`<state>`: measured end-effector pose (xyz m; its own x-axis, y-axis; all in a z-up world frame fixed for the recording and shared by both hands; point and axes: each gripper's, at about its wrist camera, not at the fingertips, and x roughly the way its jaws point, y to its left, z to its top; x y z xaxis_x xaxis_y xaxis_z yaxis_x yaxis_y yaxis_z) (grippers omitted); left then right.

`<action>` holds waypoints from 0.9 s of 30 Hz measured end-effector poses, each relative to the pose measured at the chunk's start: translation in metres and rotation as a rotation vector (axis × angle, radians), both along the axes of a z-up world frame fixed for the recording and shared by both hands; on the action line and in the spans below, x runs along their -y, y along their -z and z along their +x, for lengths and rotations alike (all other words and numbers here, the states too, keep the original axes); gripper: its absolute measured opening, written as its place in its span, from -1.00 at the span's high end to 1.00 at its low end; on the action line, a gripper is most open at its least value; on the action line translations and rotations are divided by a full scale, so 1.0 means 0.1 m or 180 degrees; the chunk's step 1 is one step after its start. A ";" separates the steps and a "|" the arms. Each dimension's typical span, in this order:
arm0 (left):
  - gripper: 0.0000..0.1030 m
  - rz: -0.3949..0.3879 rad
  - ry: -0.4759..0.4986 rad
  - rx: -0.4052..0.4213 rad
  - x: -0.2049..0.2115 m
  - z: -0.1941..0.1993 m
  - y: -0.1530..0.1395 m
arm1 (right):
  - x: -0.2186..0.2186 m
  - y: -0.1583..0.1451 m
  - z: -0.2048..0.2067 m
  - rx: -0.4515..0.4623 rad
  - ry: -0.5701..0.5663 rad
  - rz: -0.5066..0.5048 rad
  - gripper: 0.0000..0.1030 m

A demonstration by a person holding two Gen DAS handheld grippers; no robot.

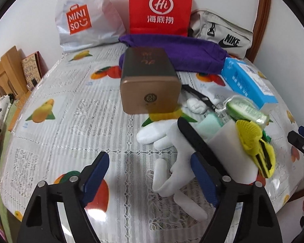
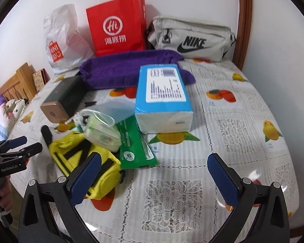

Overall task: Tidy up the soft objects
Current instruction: 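Grasp the white glove with the left tool while the right tool grasps the green wipe packet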

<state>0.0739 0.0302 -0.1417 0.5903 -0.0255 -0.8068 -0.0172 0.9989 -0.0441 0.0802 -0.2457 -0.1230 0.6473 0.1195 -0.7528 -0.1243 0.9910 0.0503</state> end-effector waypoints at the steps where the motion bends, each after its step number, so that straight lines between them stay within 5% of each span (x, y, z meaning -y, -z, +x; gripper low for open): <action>1: -0.52 -0.0022 0.0047 -0.0015 0.01 0.01 0.03 | 0.01 0.04 0.03 -0.0037 0.0009 0.0006 -0.99; 5: -0.46 -0.0037 0.0197 -0.0018 0.09 0.05 0.11 | 0.02 0.15 0.11 -0.0099 -0.0001 0.0007 -0.99; 7: -0.11 -0.0009 0.0230 -0.0062 0.13 0.09 0.18 | 0.02 0.20 0.14 -0.0133 -0.0026 0.0016 -0.99; 13: 0.32 -0.0193 0.0369 -0.0058 0.15 0.14 0.19 | 0.06 0.29 0.26 -0.0201 -0.0021 0.0127 -0.85; 22: 0.31 -0.0292 0.0365 -0.0066 0.11 0.19 0.20 | -0.15 0.43 0.50 -0.0341 -0.0413 0.0159 -0.77; 25: 0.30 -0.0285 0.0353 -0.0065 0.11 0.20 0.20 | -0.21 0.54 0.60 -0.0417 -0.0434 0.0152 -0.46; 27: 0.30 -0.0289 0.0353 -0.0065 0.11 0.20 0.20 | -0.25 0.53 0.61 -0.0358 -0.0463 0.0071 0.09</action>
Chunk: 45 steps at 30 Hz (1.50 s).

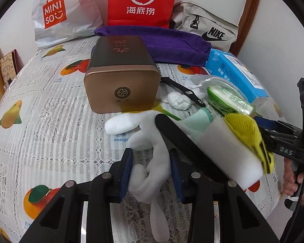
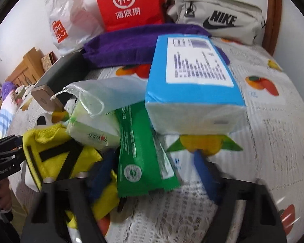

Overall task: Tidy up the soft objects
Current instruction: 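Grasp the white glove with the left tool while the right tool grasps the green wipe packet, then carry the glove and green packet onto the purple towel with both tools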

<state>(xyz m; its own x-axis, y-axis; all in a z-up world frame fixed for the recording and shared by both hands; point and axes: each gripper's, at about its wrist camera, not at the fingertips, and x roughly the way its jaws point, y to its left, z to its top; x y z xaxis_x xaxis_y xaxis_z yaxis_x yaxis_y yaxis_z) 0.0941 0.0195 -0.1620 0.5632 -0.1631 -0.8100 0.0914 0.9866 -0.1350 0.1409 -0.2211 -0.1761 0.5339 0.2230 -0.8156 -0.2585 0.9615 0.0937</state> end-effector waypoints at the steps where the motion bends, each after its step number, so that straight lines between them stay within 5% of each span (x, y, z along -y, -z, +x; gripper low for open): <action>1: 0.31 -0.0004 0.0005 0.0003 0.00 0.00 0.00 | -0.02 0.00 -0.01 0.0009 -0.0032 -0.0055 0.13; 4: 0.35 -0.0053 -0.0002 0.0012 -0.03 -0.01 0.00 | -0.02 -0.07 -0.05 0.0021 -0.0107 0.0029 0.47; 19: 0.55 0.0030 -0.0279 0.0019 -0.26 -0.17 -0.05 | 0.32 -0.25 -0.60 0.0049 0.0005 -0.0140 0.51; 23: 0.54 0.0032 -0.0301 -0.0005 -0.30 -0.19 -0.04 | 0.34 -0.13 -0.62 -0.0071 -0.0013 -0.0175 0.26; 25: 0.50 0.0053 -0.0313 -0.0015 -0.30 -0.19 -0.04 | 0.32 -0.10 -0.60 -0.0014 -0.0010 -0.0257 -0.20; 30: 0.29 0.0108 -0.0345 0.0010 -0.32 -0.18 -0.02 | 0.29 -0.01 -0.45 0.0031 0.0010 -0.0203 -0.35; 32: 0.27 0.0113 -0.0319 0.0042 -0.31 -0.17 0.00 | 0.27 0.05 -0.40 0.0075 0.0036 -0.0245 -0.30; 33: 0.30 0.0089 -0.0316 0.0065 -0.32 -0.17 0.00 | 0.25 0.05 -0.40 0.0144 0.0028 -0.0281 -0.14; 34: 0.38 0.0060 -0.0308 0.0072 -0.33 -0.16 0.00 | 0.23 0.05 -0.41 0.0204 -0.0010 -0.0281 0.25; 35: 0.48 0.0010 -0.0270 0.0081 -0.33 -0.16 0.00 | 0.20 0.04 -0.44 0.0246 -0.0084 -0.0245 0.37; 37: 0.69 -0.0027 -0.0215 0.0108 -0.32 -0.16 -0.02 | 0.18 0.02 -0.46 0.0248 -0.0115 -0.0259 0.45; 45: 0.72 0.0024 -0.0268 0.0344 -0.32 -0.20 -0.37 | 0.28 -0.20 -0.52 0.0321 -0.0048 -0.0155 0.47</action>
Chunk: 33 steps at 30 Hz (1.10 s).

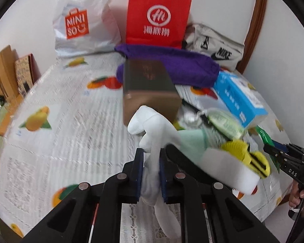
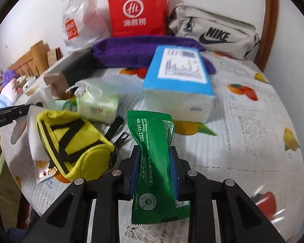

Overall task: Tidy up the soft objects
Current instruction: 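Carry the glove and green packet onto the purple towel with both tools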

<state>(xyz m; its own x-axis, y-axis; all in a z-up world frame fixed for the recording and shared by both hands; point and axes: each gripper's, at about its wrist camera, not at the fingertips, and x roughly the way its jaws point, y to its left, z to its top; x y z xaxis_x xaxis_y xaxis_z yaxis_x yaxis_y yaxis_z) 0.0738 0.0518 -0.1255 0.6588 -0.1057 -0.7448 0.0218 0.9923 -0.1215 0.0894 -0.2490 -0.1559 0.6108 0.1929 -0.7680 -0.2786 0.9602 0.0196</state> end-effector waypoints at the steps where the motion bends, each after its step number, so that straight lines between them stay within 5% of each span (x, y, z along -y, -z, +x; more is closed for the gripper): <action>1: 0.72 0.0007 -0.0021 0.0038 -0.02 0.00 -0.06 | 0.03 -0.04 0.00 0.0019 0.0039 0.0023 0.47; 15: 0.73 0.0010 -0.0188 0.0341 -0.14 -0.02 -0.67 | 0.26 -0.51 0.04 0.0163 0.0252 0.0222 0.47; 33: 0.73 -0.0052 -0.0204 0.0450 -0.11 0.22 -1.00 | 0.12 -1.01 0.45 0.0357 0.0183 0.0354 0.47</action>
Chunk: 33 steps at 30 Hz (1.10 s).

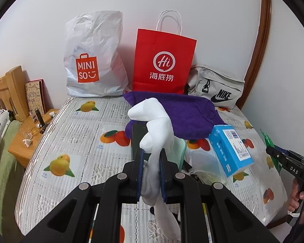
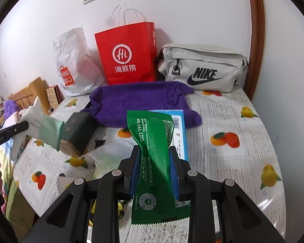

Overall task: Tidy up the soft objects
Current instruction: 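Carry the glove and green packet onto the purple towel with both tools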

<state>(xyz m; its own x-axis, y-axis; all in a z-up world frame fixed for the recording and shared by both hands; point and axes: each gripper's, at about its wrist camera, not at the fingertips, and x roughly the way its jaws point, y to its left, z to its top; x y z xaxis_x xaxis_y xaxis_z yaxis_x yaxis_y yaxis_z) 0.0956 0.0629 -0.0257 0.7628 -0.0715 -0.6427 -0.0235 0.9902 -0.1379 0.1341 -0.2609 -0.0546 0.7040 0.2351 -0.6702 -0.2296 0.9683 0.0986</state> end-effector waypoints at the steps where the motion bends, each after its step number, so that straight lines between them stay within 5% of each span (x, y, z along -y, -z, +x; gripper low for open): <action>1: 0.73 0.0007 0.0000 -0.0001 0.01 0.03 -0.01 | -0.01 -0.02 0.04 0.0003 0.0005 0.0002 0.47; 13: 0.73 -0.0002 0.0046 -0.0061 0.10 0.62 -0.04 | -0.06 -0.12 0.61 0.0028 -0.0027 0.0057 0.47; 33: 0.73 -0.0118 0.0135 -0.0303 0.21 1.75 0.23 | -0.28 0.15 1.71 -0.0160 -0.0141 0.0036 0.47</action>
